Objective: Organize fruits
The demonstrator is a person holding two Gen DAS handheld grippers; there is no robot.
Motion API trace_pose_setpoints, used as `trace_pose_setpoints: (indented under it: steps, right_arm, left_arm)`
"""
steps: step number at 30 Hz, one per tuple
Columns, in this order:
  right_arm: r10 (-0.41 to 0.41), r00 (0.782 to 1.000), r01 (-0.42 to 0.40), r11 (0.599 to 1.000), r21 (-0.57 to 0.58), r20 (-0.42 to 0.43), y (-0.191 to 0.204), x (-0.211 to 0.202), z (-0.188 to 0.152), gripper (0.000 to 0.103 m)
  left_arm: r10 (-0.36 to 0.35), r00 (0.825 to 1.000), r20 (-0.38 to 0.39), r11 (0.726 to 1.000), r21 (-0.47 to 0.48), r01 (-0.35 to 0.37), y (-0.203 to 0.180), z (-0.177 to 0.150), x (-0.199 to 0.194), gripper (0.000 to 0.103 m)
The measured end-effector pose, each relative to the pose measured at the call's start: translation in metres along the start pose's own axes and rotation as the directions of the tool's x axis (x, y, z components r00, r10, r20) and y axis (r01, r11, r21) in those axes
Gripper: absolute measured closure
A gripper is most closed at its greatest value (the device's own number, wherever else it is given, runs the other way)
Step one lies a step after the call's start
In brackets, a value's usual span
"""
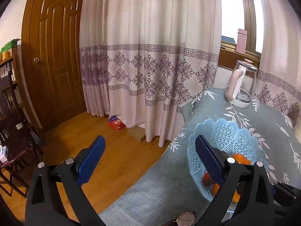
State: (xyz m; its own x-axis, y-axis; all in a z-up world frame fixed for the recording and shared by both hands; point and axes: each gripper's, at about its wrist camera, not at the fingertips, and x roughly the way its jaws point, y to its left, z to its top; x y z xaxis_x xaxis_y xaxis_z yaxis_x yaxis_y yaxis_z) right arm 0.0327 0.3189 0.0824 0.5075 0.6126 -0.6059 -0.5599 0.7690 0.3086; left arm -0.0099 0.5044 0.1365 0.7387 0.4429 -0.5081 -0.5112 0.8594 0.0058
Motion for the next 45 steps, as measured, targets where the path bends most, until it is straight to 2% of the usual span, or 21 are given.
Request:
trace_pose_setpoints:
  steps: [10,13,22,26,31,35,39,41,45]
  right_arm:
    - [0.013,1.0,-0.013,1.0,0.005,-0.011,0.0,0.0,-0.001,0.072]
    - [0.017,1.0,-0.017,1.0,0.012,-0.007,-0.002,0.0,0.0,0.064]
    - [0.004,1.0,-0.004,1.0,0.015,-0.016,-0.011,0.005,0.002,0.064]
    - [0.023,0.999,-0.022,1.0,0.015,-0.03,-0.014,0.014,0.009,0.064]
    - [0.089,0.991,-0.08,0.992,0.093,-0.099,-0.031,0.038,0.02,0.064]
    - [0.114,0.988,-0.101,0.987,0.124,-0.104,-0.04,0.045,0.029,0.064]
    - [0.066,0.996,-0.059,0.991,0.116,-0.053,-0.045,0.042,0.041,0.063]
    - [-0.013,1.0,0.014,0.994,0.112,-0.012,-0.048,0.037,0.044,0.054]
    - [-0.07,0.997,0.068,0.991,0.113,0.017,-0.057,0.031,0.044,0.053]
  left_arm:
    - [-0.002,1.0,0.014,1.0,0.002,0.002,0.001,0.001,-0.005,0.005]
    - [-0.004,1.0,0.015,1.0,-0.001,0.004,0.002,0.001,-0.006,0.005]
    - [-0.013,1.0,0.014,1.0,0.002,0.013,0.001,0.001,-0.009,0.005]
    - [-0.013,1.0,0.015,1.0,0.006,0.013,-0.002,0.001,-0.009,0.005]
    - [-0.013,1.0,0.015,1.0,0.005,0.013,-0.002,0.002,-0.009,0.005]
    - [-0.018,1.0,0.01,1.0,0.007,0.018,-0.004,0.002,-0.008,0.005]
    - [-0.028,1.0,0.009,0.999,0.019,0.027,-0.009,0.002,-0.01,0.005]
    - [-0.036,0.999,0.009,0.999,0.029,0.036,-0.012,0.002,-0.011,0.005]
    - [-0.05,0.999,0.014,0.998,0.043,0.049,-0.016,0.001,-0.014,0.005]
